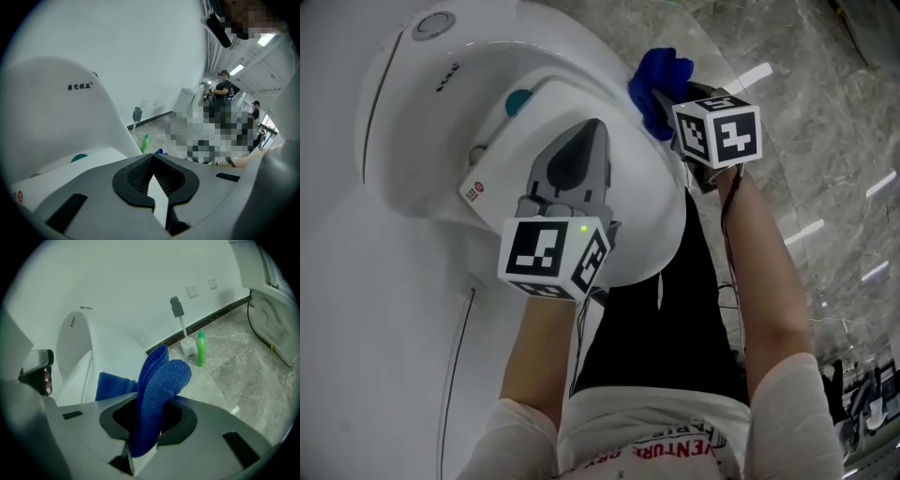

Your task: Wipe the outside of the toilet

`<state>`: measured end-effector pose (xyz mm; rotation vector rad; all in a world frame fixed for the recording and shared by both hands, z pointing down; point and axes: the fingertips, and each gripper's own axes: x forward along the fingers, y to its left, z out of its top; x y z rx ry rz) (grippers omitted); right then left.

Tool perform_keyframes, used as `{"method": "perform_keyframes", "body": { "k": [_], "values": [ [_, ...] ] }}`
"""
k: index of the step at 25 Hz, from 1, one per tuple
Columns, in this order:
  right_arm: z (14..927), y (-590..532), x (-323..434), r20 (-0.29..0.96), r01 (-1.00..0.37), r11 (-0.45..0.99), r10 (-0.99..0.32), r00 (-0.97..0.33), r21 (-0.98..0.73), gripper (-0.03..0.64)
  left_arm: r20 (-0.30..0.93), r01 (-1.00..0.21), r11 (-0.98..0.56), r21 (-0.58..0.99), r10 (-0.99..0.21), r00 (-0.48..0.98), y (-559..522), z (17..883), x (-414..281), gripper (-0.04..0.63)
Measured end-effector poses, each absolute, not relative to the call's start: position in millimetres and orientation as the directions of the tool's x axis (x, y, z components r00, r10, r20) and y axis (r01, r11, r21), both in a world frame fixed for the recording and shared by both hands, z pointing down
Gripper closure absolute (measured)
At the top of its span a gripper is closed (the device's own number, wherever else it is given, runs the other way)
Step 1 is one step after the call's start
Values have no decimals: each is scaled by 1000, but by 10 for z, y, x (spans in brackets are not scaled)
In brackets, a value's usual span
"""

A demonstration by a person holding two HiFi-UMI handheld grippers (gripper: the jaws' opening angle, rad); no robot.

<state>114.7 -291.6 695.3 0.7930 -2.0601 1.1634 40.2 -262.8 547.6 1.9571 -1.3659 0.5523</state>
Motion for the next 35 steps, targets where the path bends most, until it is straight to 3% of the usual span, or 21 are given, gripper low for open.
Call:
{"method": "perform_keyframes", "body": {
  "k": [15, 20, 30, 35],
  "values": [
    [7049, -2013, 1735, 799, -821, 319, -236, -553, -474, 541, 675, -872, -379, 309, -559, 482, -1943, 5599, 1025, 589],
    [7080, -1666, 1943, 793, -822, 277, -239, -561, -498, 541, 686, -879, -363, 308, -556, 470, -1649, 5632, 1128, 589],
    [7095, -980, 2143, 787, -796, 354, -214, -579, -490, 541, 659, -932, -261, 253, -659, 363, -908, 5521, 1205, 589],
    [7064, -726, 2177, 773, -803, 285, -238, -588, -523, 541, 657, -939, -191, 285, -675, 336, -399, 5569, 1357, 589]
  ]
}}
